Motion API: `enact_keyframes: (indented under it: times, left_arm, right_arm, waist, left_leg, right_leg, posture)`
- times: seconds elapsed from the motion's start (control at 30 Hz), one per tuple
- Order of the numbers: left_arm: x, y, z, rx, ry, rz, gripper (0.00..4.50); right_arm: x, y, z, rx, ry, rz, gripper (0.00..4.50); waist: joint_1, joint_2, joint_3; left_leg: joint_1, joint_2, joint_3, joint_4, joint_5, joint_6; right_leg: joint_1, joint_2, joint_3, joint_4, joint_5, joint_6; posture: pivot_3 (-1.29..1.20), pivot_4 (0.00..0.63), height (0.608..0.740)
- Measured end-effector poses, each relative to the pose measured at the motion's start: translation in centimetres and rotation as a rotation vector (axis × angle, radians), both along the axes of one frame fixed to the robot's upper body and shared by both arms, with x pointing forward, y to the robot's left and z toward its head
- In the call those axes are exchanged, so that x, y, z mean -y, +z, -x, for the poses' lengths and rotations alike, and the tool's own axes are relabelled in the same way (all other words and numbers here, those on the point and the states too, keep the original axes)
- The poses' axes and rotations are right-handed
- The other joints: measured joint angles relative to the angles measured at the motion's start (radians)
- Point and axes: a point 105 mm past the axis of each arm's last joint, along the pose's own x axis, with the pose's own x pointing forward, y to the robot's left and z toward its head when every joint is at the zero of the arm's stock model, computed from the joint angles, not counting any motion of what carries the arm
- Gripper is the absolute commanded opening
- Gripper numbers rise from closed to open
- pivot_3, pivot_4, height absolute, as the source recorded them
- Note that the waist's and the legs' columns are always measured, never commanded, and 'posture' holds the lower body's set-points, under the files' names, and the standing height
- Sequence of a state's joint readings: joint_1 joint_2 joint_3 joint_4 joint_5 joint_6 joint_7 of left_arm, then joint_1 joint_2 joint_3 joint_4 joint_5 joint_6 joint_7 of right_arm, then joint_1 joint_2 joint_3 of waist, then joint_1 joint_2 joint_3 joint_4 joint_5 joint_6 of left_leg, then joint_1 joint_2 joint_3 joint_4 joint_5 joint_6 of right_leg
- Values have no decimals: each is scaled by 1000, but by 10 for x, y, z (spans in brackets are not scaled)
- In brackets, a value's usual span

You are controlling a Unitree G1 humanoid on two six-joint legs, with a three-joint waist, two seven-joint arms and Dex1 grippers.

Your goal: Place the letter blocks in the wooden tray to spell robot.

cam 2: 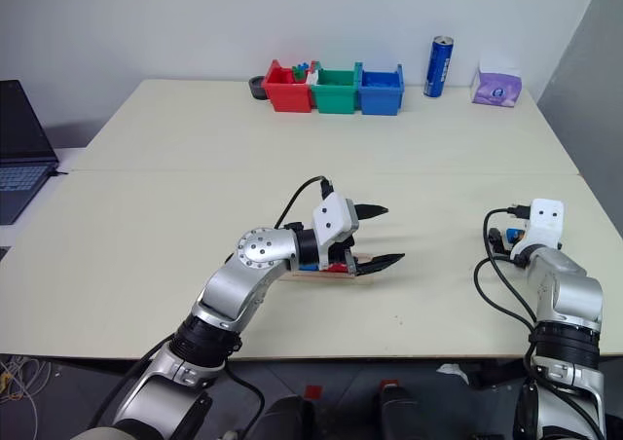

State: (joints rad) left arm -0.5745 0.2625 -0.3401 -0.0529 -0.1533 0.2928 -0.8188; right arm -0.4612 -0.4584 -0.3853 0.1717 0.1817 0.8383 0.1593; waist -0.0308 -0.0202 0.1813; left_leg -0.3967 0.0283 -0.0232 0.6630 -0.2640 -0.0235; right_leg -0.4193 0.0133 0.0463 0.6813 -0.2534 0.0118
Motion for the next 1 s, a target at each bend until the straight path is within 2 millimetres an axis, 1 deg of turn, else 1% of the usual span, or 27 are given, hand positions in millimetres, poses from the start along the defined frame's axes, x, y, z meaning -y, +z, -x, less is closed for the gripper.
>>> enact_keyframes:
  times: [0.2, 0.3, 0.33, 0.4, 0.5, 0.57, 0.6, 0.63, 0.67, 0.73, 0.77, 0.83, 0.93, 1.0]
  left_arm:
    - [-1, 0, 0, 3, 2, -5, 4500]
    - [-2, 0, 0, 4, 0, -8, 4500]
    - [-3, 0, 1, 5, -4, -15, 4500]
    - [-11, -2, 1, 13, -14, -53, 4500]
    - [-29, -11, 7, 19, -35, -122, 4500]
    - [-41, -18, 13, 1, -45, -153, 4500]
    - [-45, -20, 16, -8, -50, -161, 4500]
    - [-47, -21, 18, -11, -59, -168, 4500]
    - [-52, -22, 24, -14, -70, -179, 4500]
    - [-62, -26, 30, -28, -73, -200, 4500]
    - [-66, -27, 31, -38, -69, -204, 4500]
    - [-66, -26, 33, -42, -71, -196, 4500]
    - [-64, -20, 36, -28, -75, -179, 4500]
    - [-65, -21, 37, -34, -65, -173, 4500]
  right_arm:
    - [-5, 1, 1, -8, -14, 6, 1475]
    - [-7, 2, 3, -16, -19, 5, 1458]
    - [-11, 2, 4, -23, -15, -2, 1458]
    - [-24, 3, 7, -51, 13, -20, 1458]
    - [-61, 6, 20, -105, 95, -86, 1458]
    - [-96, 7, 33, -146, 185, -135, 1458]
    - [-110, 7, 39, -165, 225, -150, 1458]
    - [-121, 7, 44, -178, 258, -163, 1458]
    - [-138, 3, 53, -188, 298, -187, 1458]
    - [-160, -1, 67, -179, 343, -220, 1458]
    - [-167, -2, 73, -176, 356, -230, 1458]
    - [-172, -2, 76, -182, 366, -228, 1458]
    - [-172, -3, 77, -187, 361, -223, 1458]
    - [-172, -3, 77, -187, 358, -224, 2197]
  waist:
    - [4, 0, 0]
    - [3, 0, 0]
    - [3, 0, 0]
    - [-1, 0, 0]
    - [-11, 2, -1]
    - [-16, 3, -1]
    - [-16, 3, -2]
    - [-14, 3, -2]
    - [-13, 3, -2]
    - [-10, 3, -2]
    - [-9, 3, -2]
    - [-5, 3, -2]
    - [-4, 3, -2]
    - [-4, 3, -2]
  left_leg:
    - [-1, 0, 0, 0, 0, 0]
    - [-1, 0, 0, 0, 0, 0]
    - [-1, 0, 0, 0, 0, 0]
    - [0, 1, -1, 0, 0, 0]
    - [0, 2, -1, -2, 0, 0]
    - [0, 3, -4, -2, 0, 0]
    - [-1, 3, -5, -2, 0, 0]
    - [-1, 3, -5, -2, 0, 0]
    - [-1, 3, -5, -2, 0, 0]
    - [-1, 2, -6, -2, 0, 0]
    - [-2, 2, -5, -2, 0, 0]
    - [-1, 1, -3, 0, 0, 0]
    - [-1, 0, -2, 0, 0, 0]
    - [-1, 1, -2, 0, 0, 0]
  right_leg:
    - [0, -1, 0, 0, 0, 0]
    - [0, 0, 0, 0, 0, 0]
    - [0, 0, 0, 0, 0, 0]
    - [-1, 0, -1, 0, 0, 0]
    - [-1, 1, 0, 1, 0, 0]
    - [-1, 2, 0, 1, -1, -1]
    - [-1, 2, 0, 1, -1, -1]
    - [-1, 2, -1, 1, -2, 0]
    - [-1, 2, -1, 0, -4, 3]
    - [-1, 1, -1, 0, -4, 3]
    - [-1, 1, -2, -1, -4, 3]
    - [-1, 0, -3, -1, -4, 3]
    - [0, -1, -2, -1, -3, 5]
    - [-1, 0, -2, -1, -3, 5]
  posture:
    - [0, 150, 740]
    - [0, 150, 740]
    - [0, 150, 740]
    - [0, 150, 740]
    - [0, 150, 740]
    - [0, 150, 740]
    - [0, 150, 740]
    - [0, 150, 740]
    - [0, 150, 740]
    - [0, 150, 740]
    - [0, 150, 740]
    - [0, 150, 740]
    - [0, 150, 740]
    - [0, 150, 740]
